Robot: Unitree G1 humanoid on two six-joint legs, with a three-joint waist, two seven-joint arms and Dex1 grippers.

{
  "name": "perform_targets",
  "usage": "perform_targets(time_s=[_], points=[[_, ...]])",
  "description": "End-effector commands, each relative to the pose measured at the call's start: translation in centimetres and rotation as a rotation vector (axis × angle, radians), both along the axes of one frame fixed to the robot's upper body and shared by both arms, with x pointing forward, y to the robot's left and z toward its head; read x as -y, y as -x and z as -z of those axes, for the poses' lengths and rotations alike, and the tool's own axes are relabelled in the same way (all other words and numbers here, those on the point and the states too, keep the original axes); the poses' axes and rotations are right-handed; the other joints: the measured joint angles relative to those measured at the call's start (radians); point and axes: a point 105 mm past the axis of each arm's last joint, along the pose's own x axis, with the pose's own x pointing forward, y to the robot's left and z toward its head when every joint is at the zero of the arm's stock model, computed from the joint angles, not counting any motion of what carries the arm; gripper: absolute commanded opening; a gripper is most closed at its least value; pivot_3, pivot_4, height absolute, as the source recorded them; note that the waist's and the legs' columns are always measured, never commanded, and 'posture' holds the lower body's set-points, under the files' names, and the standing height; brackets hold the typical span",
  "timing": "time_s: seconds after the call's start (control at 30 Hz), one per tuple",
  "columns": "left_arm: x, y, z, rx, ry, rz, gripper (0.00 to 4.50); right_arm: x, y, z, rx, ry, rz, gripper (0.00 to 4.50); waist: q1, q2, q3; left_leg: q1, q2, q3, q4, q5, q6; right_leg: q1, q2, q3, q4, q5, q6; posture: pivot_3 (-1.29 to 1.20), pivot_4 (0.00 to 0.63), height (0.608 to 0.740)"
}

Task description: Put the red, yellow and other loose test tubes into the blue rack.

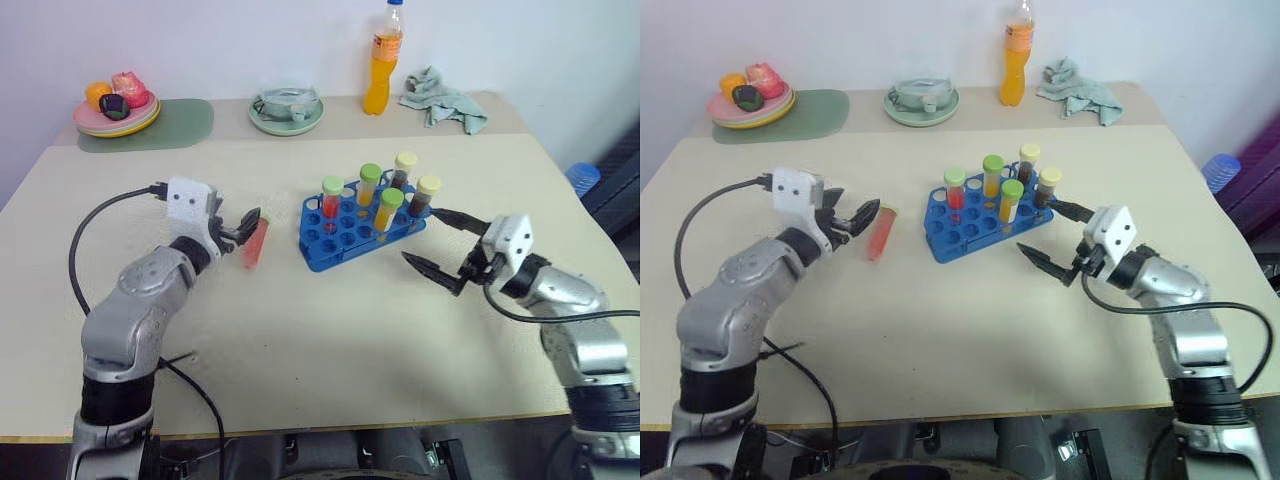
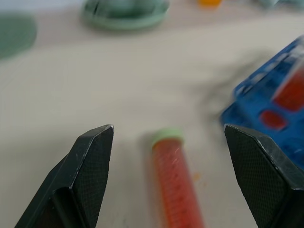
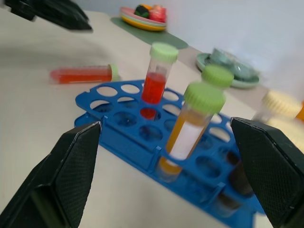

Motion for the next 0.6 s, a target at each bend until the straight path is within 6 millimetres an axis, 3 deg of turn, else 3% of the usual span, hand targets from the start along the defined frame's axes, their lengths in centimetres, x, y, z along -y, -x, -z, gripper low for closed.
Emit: perform_targets(time_s=[0.03,0.23,0.37,0.6], points=[[1.1,-0.8,-1.6,-0.105,0.027,0.018,3.8,-0.3,0.3,-2.9,0.094,0.02,-0.043,4.45,0.01,-0.003,0.002,0.0,0.0,0.0,0.0,0.0,0.0,0.0,0.0,0.0,0.0,0.0,0.0,0.0,0.15,0.74],[0.3,-2.8,-1.0,-0.344,0.008,-0.118,3.8,-0.6,-0.2,-3.5,0.128,0.023,-0.045,4.45,0.016,-0.005,0.003,-0.001,-0.003,-0.001,0.0,0.001,-0.002,0.0,0.001,0.0,0.0,-0.001,0.002,0.0,0.15,0.74],[0.0,-3.6,-0.6,-0.408,-0.012,-0.158,3.8,-0.8,-0.1,-3.7,0.133,0.008,-0.037,4.45,0.015,-0.006,0.003,-0.001,-0.003,-0.001,0.0,0.003,-0.004,0.0,0.001,0.0,0.0,-0.001,0.003,0.0,0.15,0.74],[2.2,-4.9,1.9,-0.539,-0.014,-0.149,3.8,-1.3,0.1,-3.9,0.141,-0.008,-0.03,4.45,0.018,-0.006,0.004,-0.001,-0.003,-0.001,0.001,0.003,-0.005,0.0,0.0,0.0,0.0,-0.001,0.003,0.0,0.15,0.74]])
